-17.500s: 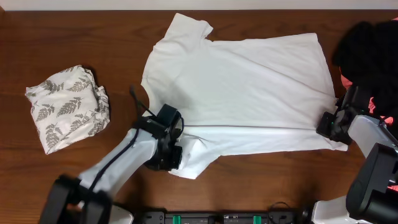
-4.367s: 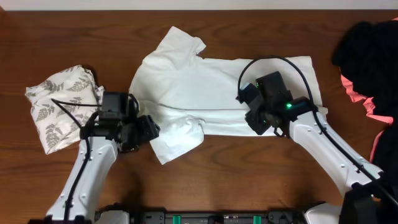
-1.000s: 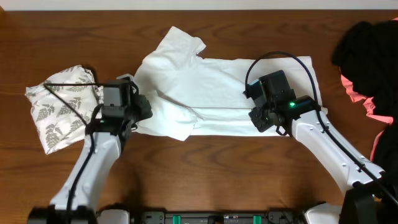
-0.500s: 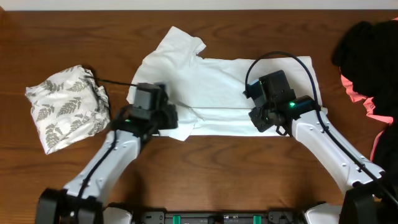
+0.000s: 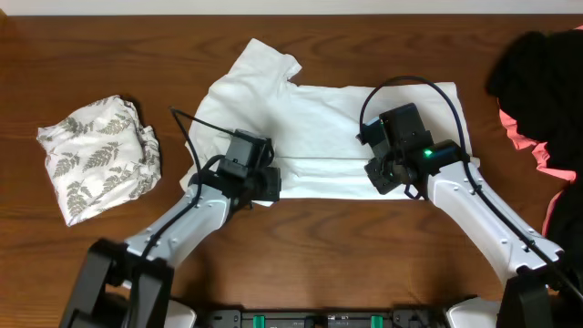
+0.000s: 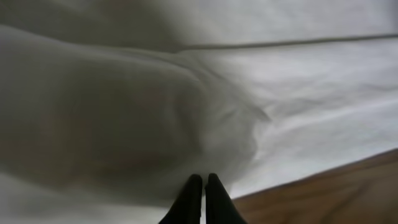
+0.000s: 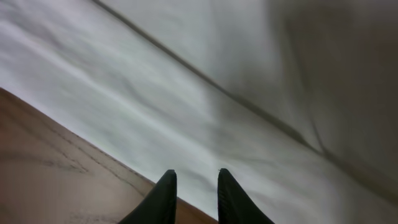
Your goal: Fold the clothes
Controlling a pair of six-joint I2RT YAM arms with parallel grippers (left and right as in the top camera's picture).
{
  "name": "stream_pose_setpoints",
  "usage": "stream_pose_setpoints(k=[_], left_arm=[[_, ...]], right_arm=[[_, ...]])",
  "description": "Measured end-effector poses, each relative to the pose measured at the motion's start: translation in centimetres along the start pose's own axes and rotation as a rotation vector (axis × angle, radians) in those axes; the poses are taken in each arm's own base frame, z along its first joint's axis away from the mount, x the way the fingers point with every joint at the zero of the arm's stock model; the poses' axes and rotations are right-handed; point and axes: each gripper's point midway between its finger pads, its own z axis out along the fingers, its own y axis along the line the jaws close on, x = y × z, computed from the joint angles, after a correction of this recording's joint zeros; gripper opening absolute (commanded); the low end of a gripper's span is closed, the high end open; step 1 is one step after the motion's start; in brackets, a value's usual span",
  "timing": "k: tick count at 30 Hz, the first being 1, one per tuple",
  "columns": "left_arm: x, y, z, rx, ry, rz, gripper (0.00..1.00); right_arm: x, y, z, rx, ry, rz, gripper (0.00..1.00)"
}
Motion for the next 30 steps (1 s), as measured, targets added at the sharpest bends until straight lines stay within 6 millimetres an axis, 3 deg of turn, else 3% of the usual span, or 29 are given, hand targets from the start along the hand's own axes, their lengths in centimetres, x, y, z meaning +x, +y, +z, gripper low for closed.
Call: stream_pose_setpoints(k=[12, 25, 30], left_arm=[[-3.3, 1.0, 4.2, -0.029, -0.130, 0.020, 0.06], [-6.9, 1.8, 3.5, -0.096, -0.292, 0.027, 0.06], [-7.3, 2.3, 3.3, -0.129, -0.314, 0.022, 0.06]], right_arm=[[0.7, 0.2, 0.0, -0.007, 0.027, 0.002, 0.21], [0.7, 0.2, 0.0, -0.007, 0.028, 0.002, 0.21], [0.7, 0.2, 0.0, -0.007, 0.029, 0.002, 0.22]])
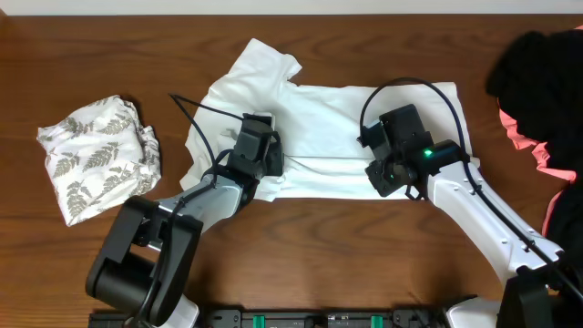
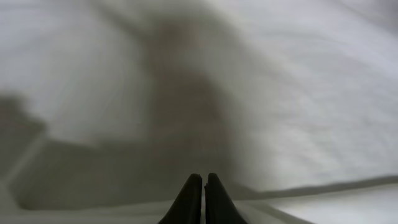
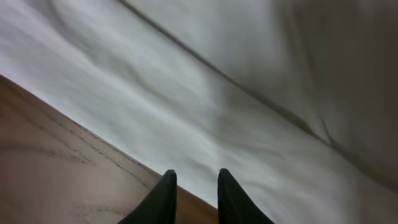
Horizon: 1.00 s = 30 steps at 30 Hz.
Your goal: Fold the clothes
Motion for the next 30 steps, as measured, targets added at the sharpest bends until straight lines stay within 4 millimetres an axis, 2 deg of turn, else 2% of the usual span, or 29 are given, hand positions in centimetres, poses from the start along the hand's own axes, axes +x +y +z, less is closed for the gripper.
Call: stream_pose_setpoints(k=[6, 12, 15, 24, 30], left_arm=[[1.2, 0.6, -0.8, -0.030, 0.057, 0.003, 0.06], [-0.6, 1.1, -5.3, -0.073, 0.020, 0.004, 0.06], [-0.9, 1.8, -6.2, -0.115, 0.009, 0.004, 0.06], [1.1, 4.1, -3.9, -0.196, 0.078, -0.004, 0.06], [-1.3, 8.0, -2.1, -0.246, -0.014, -0.098, 0.06]], right_arm=[[0.0, 0.0, 0.0, -0.001, 0.001, 0.000, 0.22], [0.0, 0.0, 0.0, -0.001, 0.001, 0.002, 0.22], [0.0, 0.0, 0.0, -0.001, 0.001, 0.003, 0.22], [0.2, 0.0, 0.0, -0.002, 0.008, 0.003, 0.22], [0.4, 0.1, 0.0, -0.003, 0.016, 0.003, 0.22]])
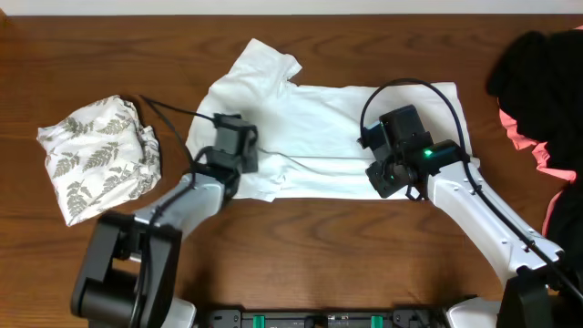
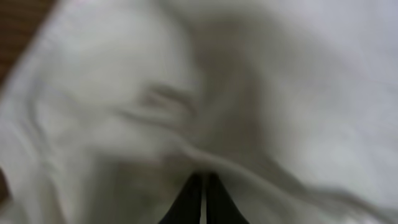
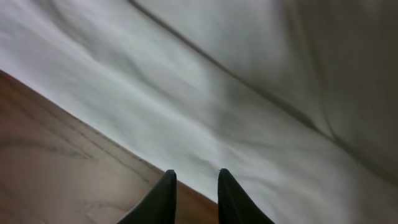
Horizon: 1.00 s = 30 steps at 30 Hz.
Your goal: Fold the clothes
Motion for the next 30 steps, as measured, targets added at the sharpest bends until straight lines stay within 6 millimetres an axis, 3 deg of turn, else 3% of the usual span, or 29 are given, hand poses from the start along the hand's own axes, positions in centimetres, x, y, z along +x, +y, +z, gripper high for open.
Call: stream_pose_setpoints(k=[4, 7, 11, 24, 30], left_arm=[[-1.1, 2.5, 1.0, -0.043, -0.033, -0.059, 0.06], [-0.7, 3.6, 1.5, -0.067, -0.017, -0.077, 0.06], [0.4, 3.8, 2.3, -0.077, 0.019, -0.071, 0.07], [1.1, 4.0, 2.3, -0.101, 0.085, -0.063, 0.06], [1.8, 4.4, 1.8, -0.121, 0.131, -0.055, 0.06]], right_arm=[[0.2, 0.1, 0.0, -0.002, 0.010, 0.000, 0.22], [0.3, 0.1, 0.0, -0.002, 0.011, 0.000, 0.22], [0.3, 0.1, 0.0, -0.002, 0.011, 0.000, 0.23], [0.1, 1.2, 0.0, -0.068, -0.001, -0.002, 0.32], [-0.5, 1.9, -0.1, -0.106, -0.031, -0.069, 0.42]])
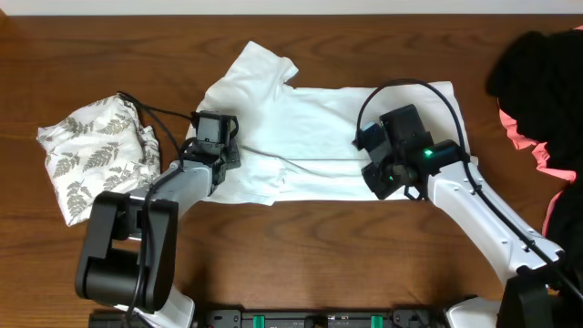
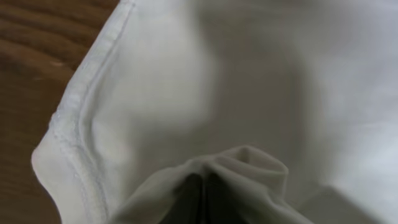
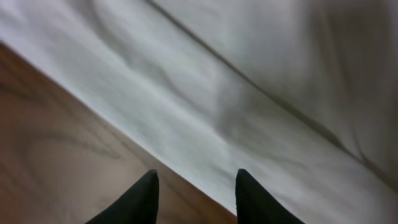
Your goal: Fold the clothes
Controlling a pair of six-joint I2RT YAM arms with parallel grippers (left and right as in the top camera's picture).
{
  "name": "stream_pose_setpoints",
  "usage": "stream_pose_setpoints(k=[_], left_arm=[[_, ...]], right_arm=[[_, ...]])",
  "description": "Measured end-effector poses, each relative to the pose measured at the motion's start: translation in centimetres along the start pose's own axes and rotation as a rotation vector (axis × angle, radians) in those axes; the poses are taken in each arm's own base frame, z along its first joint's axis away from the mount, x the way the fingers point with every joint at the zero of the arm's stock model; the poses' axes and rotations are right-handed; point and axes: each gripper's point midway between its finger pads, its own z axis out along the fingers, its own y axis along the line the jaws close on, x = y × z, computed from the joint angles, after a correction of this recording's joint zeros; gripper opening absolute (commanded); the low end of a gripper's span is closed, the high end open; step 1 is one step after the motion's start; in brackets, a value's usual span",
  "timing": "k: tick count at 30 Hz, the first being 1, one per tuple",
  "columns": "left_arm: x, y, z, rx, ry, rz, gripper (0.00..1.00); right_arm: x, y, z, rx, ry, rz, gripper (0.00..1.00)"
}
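A white T-shirt (image 1: 328,128) lies spread across the middle of the table, its lower part doubled over into a long crease. My left gripper (image 1: 219,146) rests on the shirt's left side; in the left wrist view the gripper (image 2: 203,190) is shut with a ruck of white cloth bunched over its tips. The shirt's stitched hem (image 2: 81,124) runs beside it, with bare wood beyond. My right gripper (image 1: 381,178) sits at the shirt's near edge. In the right wrist view that gripper (image 3: 196,193) is open, its fingers astride the cloth's edge and holding nothing.
A crumpled leaf-print cloth (image 1: 100,155) lies at the left of the table. A black garment (image 1: 537,59) and a coral one (image 1: 528,141) are heaped at the right edge. The brown table (image 1: 301,246) shows in front of the shirt.
My left gripper has moved left and slightly away from me on the shirt, still shut, with cloth now bunched over its tips. My right gripper's fingers stand wider apart than before.
My left gripper was shut at the shirt's near-left edge, then further in over the shirt, then to the left, and now sits near the left hem with cloth gathered on it. My right gripper stayed at the near edge, slightly parted, and is now wider open.
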Motion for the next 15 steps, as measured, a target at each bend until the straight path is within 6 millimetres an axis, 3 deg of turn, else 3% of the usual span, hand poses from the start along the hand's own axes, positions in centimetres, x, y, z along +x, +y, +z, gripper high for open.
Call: stream_pose_setpoints(k=[8, 15], left_arm=[[0.6, 0.4, -0.3, -0.020, 0.034, 0.007, 0.06], [0.7, 0.5, -0.3, -0.022, 0.037, 0.008, 0.06]], right_arm=[[0.0, 2.7, 0.8, -0.112, 0.004, -0.191, 0.36], [0.4, 7.5, 2.2, -0.275, 0.022, -0.320, 0.40]])
